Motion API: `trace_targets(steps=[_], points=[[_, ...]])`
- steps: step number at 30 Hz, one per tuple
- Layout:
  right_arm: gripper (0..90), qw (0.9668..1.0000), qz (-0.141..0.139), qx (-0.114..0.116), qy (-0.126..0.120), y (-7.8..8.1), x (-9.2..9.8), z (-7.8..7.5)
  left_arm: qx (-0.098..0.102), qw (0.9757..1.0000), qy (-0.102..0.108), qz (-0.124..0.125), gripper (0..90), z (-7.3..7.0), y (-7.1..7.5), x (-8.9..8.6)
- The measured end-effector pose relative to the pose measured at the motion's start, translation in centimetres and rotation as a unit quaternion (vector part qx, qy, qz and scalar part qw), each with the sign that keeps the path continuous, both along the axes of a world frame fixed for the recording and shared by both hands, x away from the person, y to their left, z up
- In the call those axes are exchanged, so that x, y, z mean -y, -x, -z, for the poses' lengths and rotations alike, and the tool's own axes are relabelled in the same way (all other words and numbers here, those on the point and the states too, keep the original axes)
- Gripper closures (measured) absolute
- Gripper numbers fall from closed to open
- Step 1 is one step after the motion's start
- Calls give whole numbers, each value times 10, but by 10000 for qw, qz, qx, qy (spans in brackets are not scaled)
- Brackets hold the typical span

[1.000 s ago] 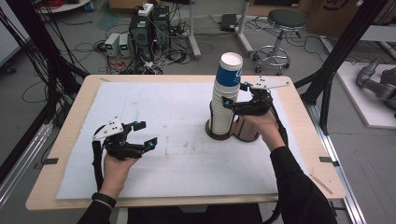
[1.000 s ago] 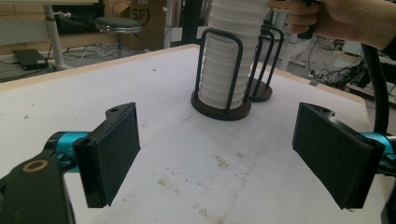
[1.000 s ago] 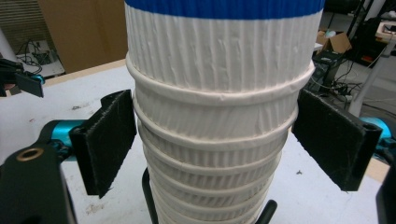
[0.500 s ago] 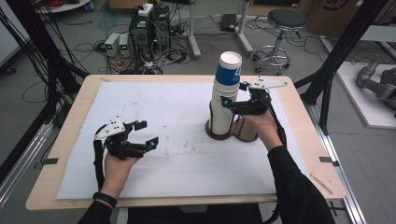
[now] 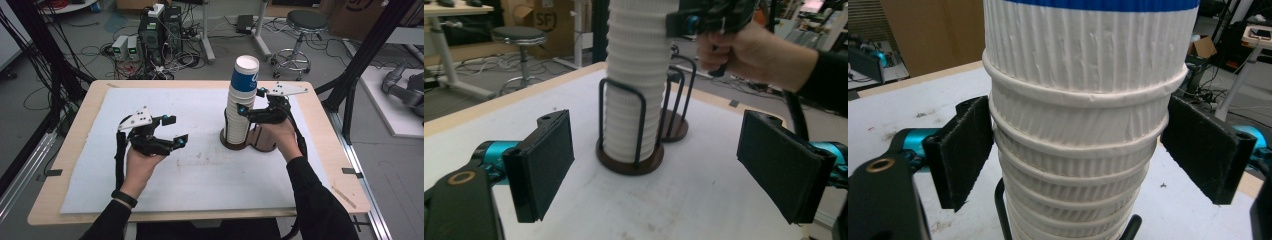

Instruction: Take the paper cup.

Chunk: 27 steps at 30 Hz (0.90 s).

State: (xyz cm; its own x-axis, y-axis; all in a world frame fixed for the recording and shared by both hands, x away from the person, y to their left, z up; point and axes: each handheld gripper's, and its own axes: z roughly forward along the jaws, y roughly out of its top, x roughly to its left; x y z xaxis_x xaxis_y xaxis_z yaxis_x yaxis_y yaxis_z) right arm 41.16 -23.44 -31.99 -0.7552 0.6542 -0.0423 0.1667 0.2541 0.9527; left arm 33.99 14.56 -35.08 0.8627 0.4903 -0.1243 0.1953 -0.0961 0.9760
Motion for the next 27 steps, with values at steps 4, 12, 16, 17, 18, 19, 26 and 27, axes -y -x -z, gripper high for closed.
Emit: trace_targets(steps=[4, 12, 16, 17, 18, 19, 26, 27], points=[[144, 10000, 7, -5, 3, 0, 0, 0, 42, 9999, 0, 96, 149, -18, -11, 17], [145, 10000, 2, 6, 19, 1, 0, 0, 105, 9996, 182, 161, 149, -48, -35, 43], [145, 10000, -1, 10, 20, 1, 0, 0, 149, 9994, 220, 227, 149, -65, -46, 58], [146, 10000, -2, 12, 20, 1, 0, 0, 204, 9994, 189, 227, 149, -71, -49, 64], [145, 10000, 4, 8, 9, 1, -1, 0, 230, 9993, 166, 234, 149, -75, -51, 67], [145, 10000, 5, 7, 13, 1, -1, 0, 250, 9992, 136, 280, 149, -80, -54, 72], [146, 10000, 1, 35, 44, 1, 0, -1, 360, 9986, 143, 354, 149, -106, -71, 97], [146, 10000, 3, 23, 36, 1, 0, -1, 364, 9985, 144, 372, 149, -108, -73, 100]])
